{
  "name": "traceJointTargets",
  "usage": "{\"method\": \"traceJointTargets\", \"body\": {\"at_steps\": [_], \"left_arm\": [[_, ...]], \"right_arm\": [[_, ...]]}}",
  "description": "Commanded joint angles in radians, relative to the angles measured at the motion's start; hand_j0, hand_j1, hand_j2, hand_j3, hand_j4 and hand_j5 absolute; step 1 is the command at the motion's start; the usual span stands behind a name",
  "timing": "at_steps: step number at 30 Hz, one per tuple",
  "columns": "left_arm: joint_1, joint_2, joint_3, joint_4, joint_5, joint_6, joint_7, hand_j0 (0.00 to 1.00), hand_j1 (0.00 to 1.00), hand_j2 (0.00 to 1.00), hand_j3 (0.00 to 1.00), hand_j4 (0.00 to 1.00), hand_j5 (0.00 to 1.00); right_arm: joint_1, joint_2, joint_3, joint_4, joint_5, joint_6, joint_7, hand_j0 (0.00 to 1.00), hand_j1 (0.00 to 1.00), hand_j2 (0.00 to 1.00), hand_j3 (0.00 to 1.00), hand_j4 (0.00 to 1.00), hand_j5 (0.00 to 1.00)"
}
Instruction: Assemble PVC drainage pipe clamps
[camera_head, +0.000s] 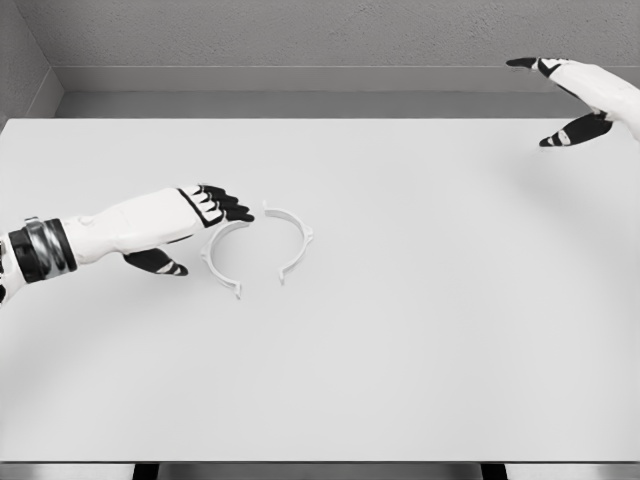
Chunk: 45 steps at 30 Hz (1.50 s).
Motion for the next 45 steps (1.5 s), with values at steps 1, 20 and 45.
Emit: {"method": "traceJointTargets", "body": {"at_steps": [1, 20, 45], "left_arm": [[0.0, -0.012, -0.012, -0.002, 0.003, 0.003, 0.001, 1.0, 1.0, 1.0, 1.0, 1.0, 1.0], [-0.006, -0.046, -0.01, 0.001, -0.095, 0.003, 0.001, 1.0, 1.0, 1.0, 1.0, 1.0, 1.0], [-0.121, 0.135, -0.133, 0.061, -0.08, 0.003, 0.001, 1.0, 1.0, 1.0, 1.0, 1.0, 1.0]], "right_arm": [[0.0, 0.006, -0.023, 0.007, -0.009, 0.003, 0.0, 1.0, 1.0, 1.0, 1.0, 1.0, 1.0], [0.012, 0.002, -0.02, 0.006, -0.009, 0.003, 0.0, 1.0, 1.0, 1.0, 1.0, 1.0, 1.0], [0.012, 0.003, -0.02, 0.006, -0.009, 0.003, 0.0, 1.0, 1.0, 1.0, 1.0, 1.0, 1.0]]}}
